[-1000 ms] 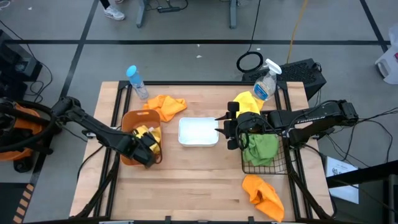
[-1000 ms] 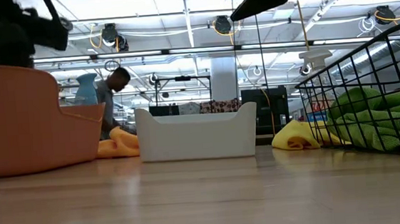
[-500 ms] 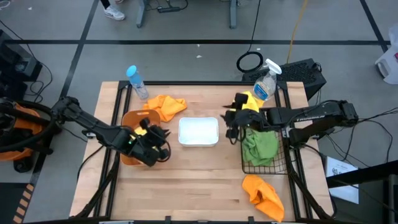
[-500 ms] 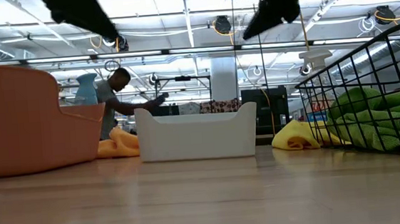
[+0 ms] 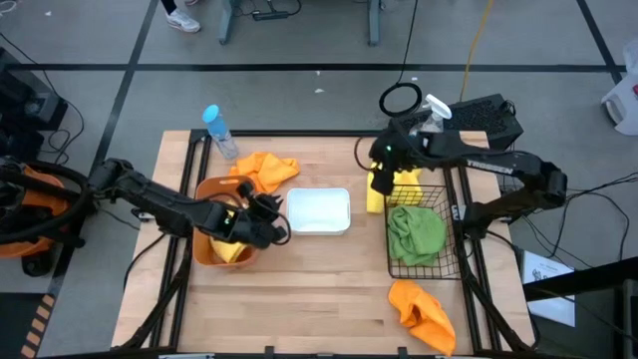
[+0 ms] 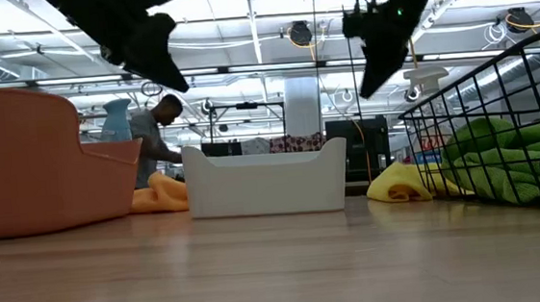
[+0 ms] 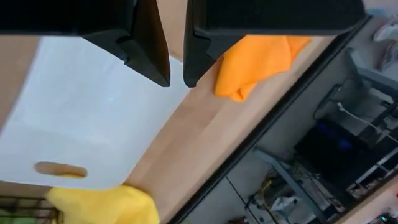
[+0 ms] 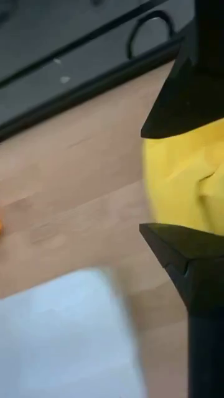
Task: Sort microfiber towel by color & place in baskets
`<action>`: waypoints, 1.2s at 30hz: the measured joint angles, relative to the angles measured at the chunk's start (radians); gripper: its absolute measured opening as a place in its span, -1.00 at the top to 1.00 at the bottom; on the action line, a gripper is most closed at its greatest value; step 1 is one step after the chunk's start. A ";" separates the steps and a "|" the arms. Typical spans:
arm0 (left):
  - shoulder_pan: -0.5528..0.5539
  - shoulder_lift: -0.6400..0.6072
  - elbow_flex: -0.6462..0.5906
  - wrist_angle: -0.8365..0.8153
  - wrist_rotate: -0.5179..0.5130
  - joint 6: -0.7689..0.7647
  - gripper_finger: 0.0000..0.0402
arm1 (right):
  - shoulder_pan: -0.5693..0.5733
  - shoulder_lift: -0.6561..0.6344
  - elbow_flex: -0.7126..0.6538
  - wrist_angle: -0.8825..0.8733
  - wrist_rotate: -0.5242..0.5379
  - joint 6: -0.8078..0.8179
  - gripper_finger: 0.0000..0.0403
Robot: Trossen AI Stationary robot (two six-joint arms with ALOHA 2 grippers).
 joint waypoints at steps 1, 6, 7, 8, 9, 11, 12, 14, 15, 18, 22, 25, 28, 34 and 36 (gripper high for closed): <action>0.015 0.000 0.000 0.020 0.001 0.017 0.73 | -0.021 0.013 0.000 -0.021 -0.015 -0.033 -0.19; 0.073 0.000 0.000 0.146 0.068 0.138 0.73 | -0.105 0.110 0.004 -0.099 -0.037 -0.201 -0.34; 0.083 0.000 0.000 0.166 0.091 0.159 0.73 | -0.120 0.134 0.012 -0.112 -0.039 -0.209 -0.35; 0.091 0.000 0.000 0.186 0.113 0.174 0.73 | -0.131 0.157 0.023 -0.123 -0.039 -0.212 -0.36; 0.100 0.000 0.000 0.201 0.127 0.183 0.73 | -0.138 0.181 0.036 -0.136 -0.038 -0.217 -0.36; 0.113 0.000 0.000 0.211 0.142 0.191 0.73 | -0.142 0.222 0.067 -0.168 -0.032 -0.241 -0.35; 0.119 0.003 0.000 0.215 0.144 0.196 0.73 | -0.140 0.241 0.086 -0.184 -0.034 -0.248 -0.35; 0.130 0.011 0.000 0.216 0.159 0.206 0.73 | -0.138 0.279 0.134 -0.211 -0.040 -0.236 -0.33; 0.135 0.018 0.000 0.216 0.168 0.207 0.73 | -0.139 0.297 0.159 -0.225 -0.040 -0.212 -0.32; 0.150 0.044 0.000 0.222 0.187 0.208 0.73 | -0.135 0.358 0.233 -0.283 -0.033 -0.143 -0.31; 0.168 0.078 0.000 0.221 0.216 0.208 0.73 | -0.097 0.443 0.305 -0.364 -0.032 -0.137 -0.31; 0.172 0.095 0.000 0.219 0.221 0.209 0.73 | -0.067 0.498 0.334 -0.392 -0.035 -0.142 -0.31; 0.172 0.098 0.000 0.222 0.222 0.212 0.73 | -0.048 0.548 0.343 -0.421 -0.029 -0.121 -0.31; 0.172 0.098 0.000 0.221 0.223 0.216 0.73 | -0.049 0.638 0.343 -0.436 0.052 -0.102 -0.31; 0.172 0.098 0.000 0.221 0.223 0.216 0.73 | -0.052 0.658 0.343 -0.434 0.071 -0.113 -0.30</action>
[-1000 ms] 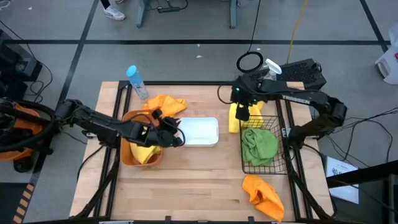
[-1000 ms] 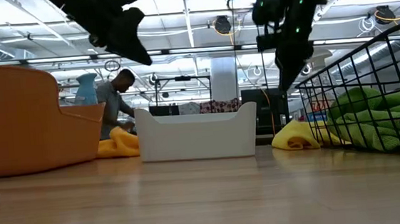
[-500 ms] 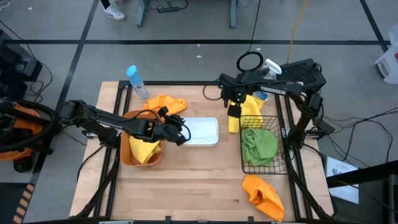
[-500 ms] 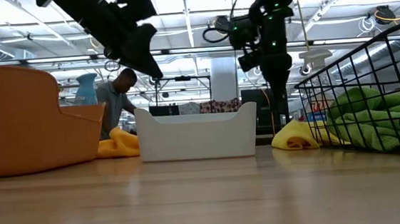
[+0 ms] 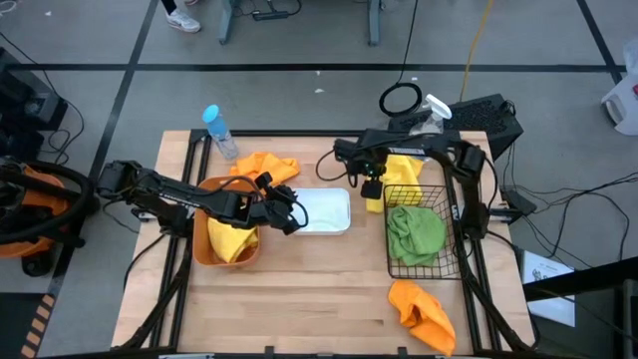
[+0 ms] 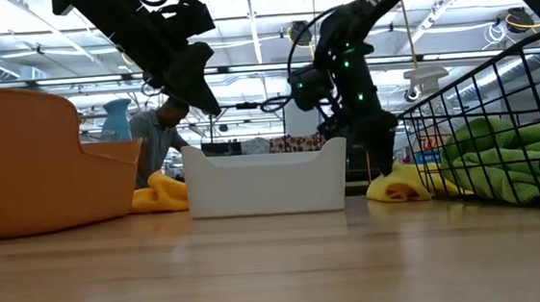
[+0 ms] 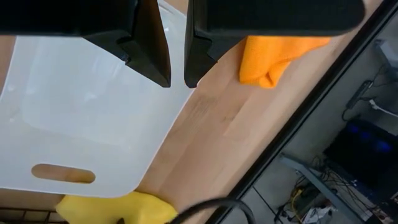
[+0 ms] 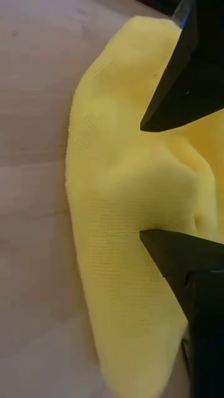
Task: Sort microfiber towel by color & place in baskets
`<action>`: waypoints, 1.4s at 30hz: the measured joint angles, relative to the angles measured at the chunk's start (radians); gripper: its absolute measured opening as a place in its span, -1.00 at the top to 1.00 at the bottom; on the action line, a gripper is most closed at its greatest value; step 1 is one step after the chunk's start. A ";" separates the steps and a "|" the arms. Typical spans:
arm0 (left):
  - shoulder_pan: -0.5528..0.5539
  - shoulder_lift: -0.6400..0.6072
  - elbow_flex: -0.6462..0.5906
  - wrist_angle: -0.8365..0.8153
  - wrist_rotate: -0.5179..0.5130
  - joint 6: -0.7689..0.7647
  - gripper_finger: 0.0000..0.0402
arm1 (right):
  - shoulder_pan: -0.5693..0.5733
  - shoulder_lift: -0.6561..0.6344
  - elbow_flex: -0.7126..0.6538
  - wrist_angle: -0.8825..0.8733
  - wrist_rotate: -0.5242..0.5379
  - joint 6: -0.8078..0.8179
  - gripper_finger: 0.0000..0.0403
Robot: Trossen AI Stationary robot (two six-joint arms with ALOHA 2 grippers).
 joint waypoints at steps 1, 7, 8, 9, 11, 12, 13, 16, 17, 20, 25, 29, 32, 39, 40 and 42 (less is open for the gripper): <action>0.000 0.000 0.000 -0.001 0.000 0.000 0.73 | -0.002 0.008 0.000 0.000 0.004 -0.004 -0.30; -0.001 0.000 0.000 -0.007 0.000 0.000 0.73 | -0.012 0.057 0.000 0.005 0.017 -0.004 -0.21; -0.001 0.000 0.000 -0.008 0.000 0.000 0.73 | -0.013 0.061 0.000 0.005 0.003 -0.003 -0.15; -0.001 0.000 0.000 -0.008 0.000 0.000 0.73 | -0.014 0.067 0.000 0.006 -0.013 -0.003 -0.09; -0.001 0.000 0.000 -0.008 0.000 0.000 0.73 | -0.014 0.083 0.000 0.009 -0.032 -0.002 0.06; -0.001 0.000 0.000 -0.008 0.000 0.005 0.73 | -0.014 0.091 0.000 0.005 -0.032 0.000 0.15; -0.001 0.000 0.000 -0.006 0.000 0.018 0.73 | -0.013 0.098 0.000 0.000 -0.031 0.003 0.26; -0.001 0.000 0.000 -0.003 0.000 0.025 0.73 | -0.014 0.105 0.000 -0.006 -0.031 -0.005 0.61; -0.001 0.000 0.000 -0.003 0.000 0.026 0.73 | -0.014 0.105 0.000 -0.005 -0.031 -0.008 0.74; -0.001 0.000 0.000 0.001 0.000 0.049 0.73 | -0.014 0.098 0.000 -0.003 -0.030 -0.021 0.94; -0.001 -0.001 0.002 0.001 -0.005 0.070 0.73 | -0.013 0.032 0.000 0.001 -0.028 -0.028 0.97; 0.000 -0.001 0.021 0.001 -0.006 0.079 0.73 | 0.001 -0.076 0.000 0.023 -0.030 -0.029 0.98; 0.004 -0.002 0.033 0.013 -0.009 0.099 0.73 | 0.017 -0.186 0.000 0.048 -0.037 -0.029 0.99; 0.044 -0.002 0.035 0.229 0.009 0.154 0.72 | 0.067 -0.456 0.000 0.152 -0.109 -0.030 0.99; 0.051 -0.002 0.036 0.265 0.038 0.157 0.70 | 0.081 -0.491 0.000 0.170 -0.111 -0.032 0.99; 0.060 -0.002 0.036 0.323 0.100 0.157 0.61 | 0.109 -0.552 0.000 0.200 -0.113 -0.033 1.00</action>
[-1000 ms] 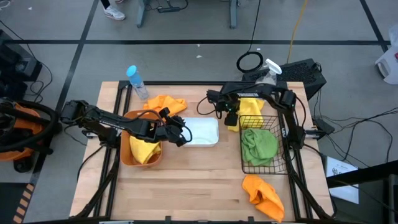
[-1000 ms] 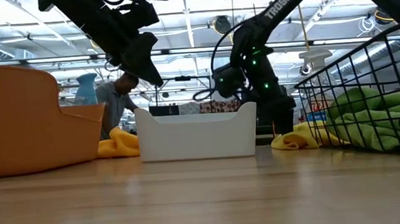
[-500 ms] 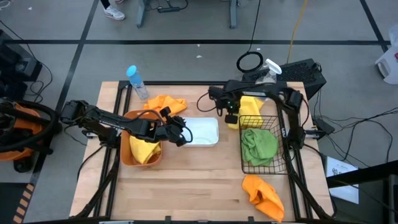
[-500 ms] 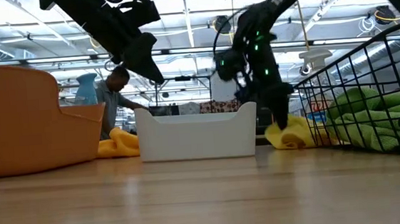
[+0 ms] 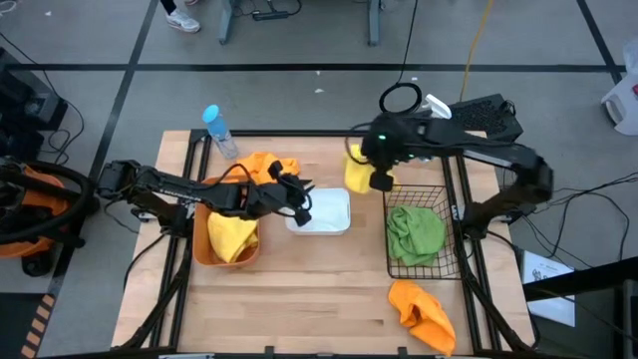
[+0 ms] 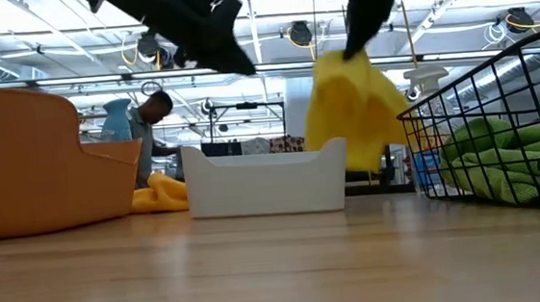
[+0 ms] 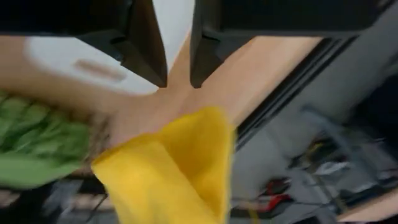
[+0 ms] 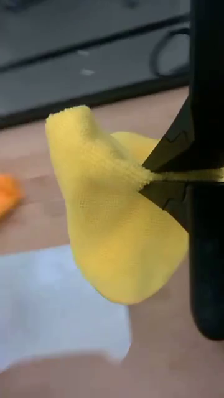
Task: Sort microfiber towel by color & place in baskets
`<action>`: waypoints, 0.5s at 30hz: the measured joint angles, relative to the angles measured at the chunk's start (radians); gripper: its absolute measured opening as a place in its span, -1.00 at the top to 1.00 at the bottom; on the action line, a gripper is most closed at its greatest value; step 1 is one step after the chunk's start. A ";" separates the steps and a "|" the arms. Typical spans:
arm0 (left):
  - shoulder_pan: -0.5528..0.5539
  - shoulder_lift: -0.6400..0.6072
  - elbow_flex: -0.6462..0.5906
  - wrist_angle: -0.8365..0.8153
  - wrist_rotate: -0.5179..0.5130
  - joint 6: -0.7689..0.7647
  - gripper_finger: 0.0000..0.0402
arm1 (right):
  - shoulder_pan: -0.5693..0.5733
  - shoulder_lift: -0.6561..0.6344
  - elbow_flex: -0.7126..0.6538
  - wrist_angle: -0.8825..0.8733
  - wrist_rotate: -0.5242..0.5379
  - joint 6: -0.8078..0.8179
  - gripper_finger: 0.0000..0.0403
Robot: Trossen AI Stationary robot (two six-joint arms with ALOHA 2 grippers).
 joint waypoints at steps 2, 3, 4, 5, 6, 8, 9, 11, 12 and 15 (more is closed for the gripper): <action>0.001 0.000 0.000 0.050 0.030 0.000 0.48 | 0.031 -0.056 0.000 0.035 0.000 0.001 1.00; -0.002 0.000 0.000 0.075 0.032 0.000 0.40 | 0.046 -0.081 0.000 0.050 0.000 0.002 1.00; -0.006 0.000 0.000 0.103 0.033 0.000 0.32 | 0.063 -0.104 0.000 0.063 0.000 0.002 1.00; -0.012 0.000 0.000 0.133 0.033 0.004 0.23 | 0.079 -0.123 0.000 0.071 0.002 0.003 1.00; -0.018 0.000 0.000 0.166 0.034 0.019 0.15 | 0.098 -0.138 0.000 0.074 0.004 0.006 1.00; -0.036 0.000 0.000 0.249 0.034 0.052 -0.03 | 0.138 -0.159 0.000 0.073 0.007 0.015 1.00; -0.047 0.000 0.000 0.301 0.038 0.074 -0.12 | 0.158 -0.165 -0.003 0.075 0.008 0.018 1.00; -0.063 0.000 0.000 0.412 0.056 0.103 -0.29 | 0.202 -0.175 -0.015 0.073 0.016 0.021 1.00; -0.067 0.000 0.000 0.469 0.070 0.112 -0.36 | 0.228 -0.175 -0.020 0.072 0.035 0.027 1.00; -0.070 0.000 0.001 0.595 0.112 0.120 -0.59 | 0.309 -0.168 -0.037 0.073 0.152 0.041 1.00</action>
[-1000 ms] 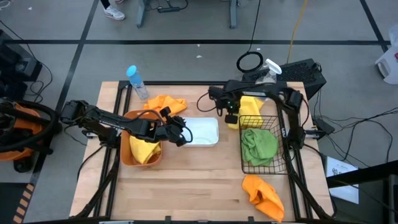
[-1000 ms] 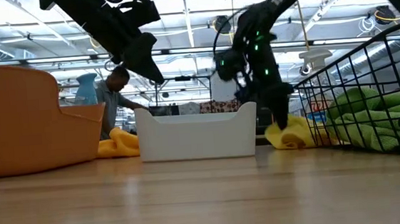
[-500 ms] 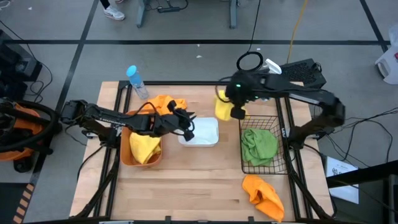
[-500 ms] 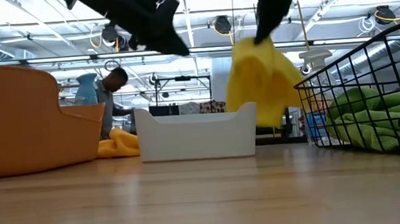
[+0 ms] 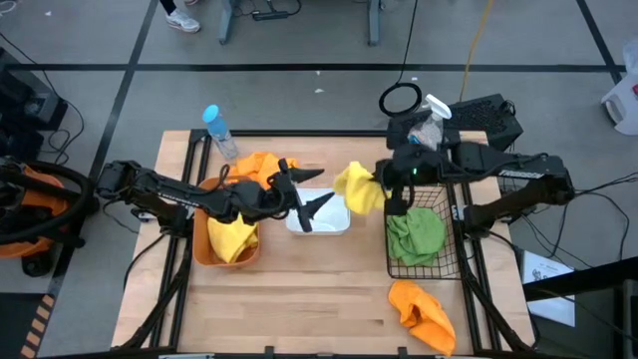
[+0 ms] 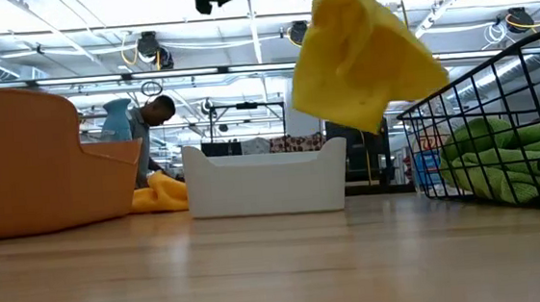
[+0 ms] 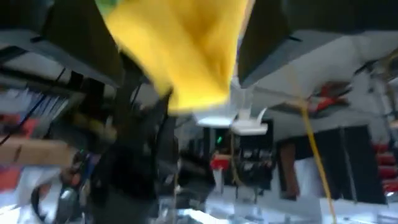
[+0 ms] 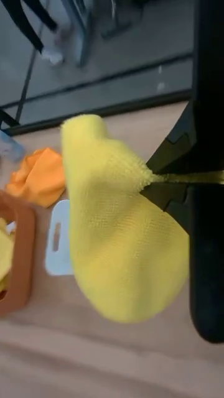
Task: Sort microfiber towel by color & place in baskets
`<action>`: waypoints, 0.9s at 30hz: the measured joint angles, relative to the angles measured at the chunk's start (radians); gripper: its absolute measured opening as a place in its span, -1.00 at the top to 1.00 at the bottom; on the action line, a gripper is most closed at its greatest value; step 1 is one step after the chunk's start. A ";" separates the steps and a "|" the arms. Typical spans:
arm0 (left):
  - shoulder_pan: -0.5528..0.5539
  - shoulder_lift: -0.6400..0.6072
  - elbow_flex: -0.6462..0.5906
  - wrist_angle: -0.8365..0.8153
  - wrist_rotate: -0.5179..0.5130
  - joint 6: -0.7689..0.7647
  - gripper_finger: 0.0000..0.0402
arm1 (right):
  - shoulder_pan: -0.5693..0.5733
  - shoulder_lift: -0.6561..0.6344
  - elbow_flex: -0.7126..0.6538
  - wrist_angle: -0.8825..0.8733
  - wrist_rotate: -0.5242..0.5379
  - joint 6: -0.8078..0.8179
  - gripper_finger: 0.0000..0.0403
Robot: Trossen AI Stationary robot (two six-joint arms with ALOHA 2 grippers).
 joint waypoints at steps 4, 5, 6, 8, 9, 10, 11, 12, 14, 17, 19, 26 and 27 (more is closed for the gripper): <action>0.004 0.004 0.046 -0.079 0.038 -0.006 -0.82 | 0.093 0.028 -0.004 0.011 0.124 0.004 1.00; 0.004 0.013 0.065 -0.104 0.039 -0.008 -0.85 | 0.111 0.035 -0.004 0.018 0.133 0.004 1.00; 0.004 0.020 0.078 -0.125 0.041 -0.008 -0.88 | 0.127 0.043 -0.004 0.029 0.141 0.001 1.00; 0.003 0.032 0.101 -0.170 0.045 0.016 -0.90 | 0.153 0.058 -0.004 0.044 0.142 -0.012 1.00; 0.003 0.044 0.117 -0.180 0.051 0.031 -0.90 | 0.164 0.066 -0.004 0.045 0.142 -0.018 1.00; 0.003 0.053 0.132 -0.187 0.054 0.048 -0.90 | 0.172 0.074 -0.004 0.045 0.142 -0.020 1.00; 0.003 0.057 0.140 -0.197 0.055 0.070 -0.90 | 0.179 0.081 -0.004 0.046 0.143 -0.022 1.00; 0.003 0.057 0.146 -0.213 0.055 0.090 -0.90 | 0.185 0.089 -0.004 0.046 0.143 -0.024 1.00; 0.006 0.063 0.165 -0.239 0.063 0.109 -0.90 | 0.193 0.103 -0.004 0.046 0.147 -0.024 1.00; 0.024 0.067 0.183 -0.336 0.083 0.101 -0.90 | 0.202 0.117 -0.004 0.051 0.147 -0.026 1.00; 0.043 0.074 0.186 -0.383 0.159 0.062 -0.90 | 0.203 0.120 -0.004 0.053 0.147 -0.026 1.00; 0.073 0.127 0.188 -0.407 0.225 0.008 -0.90 | 0.203 0.120 -0.004 0.061 0.148 -0.018 1.00; 0.079 0.129 0.188 -0.409 0.231 0.008 -0.90 | 0.202 0.120 -0.004 0.063 0.148 -0.014 1.00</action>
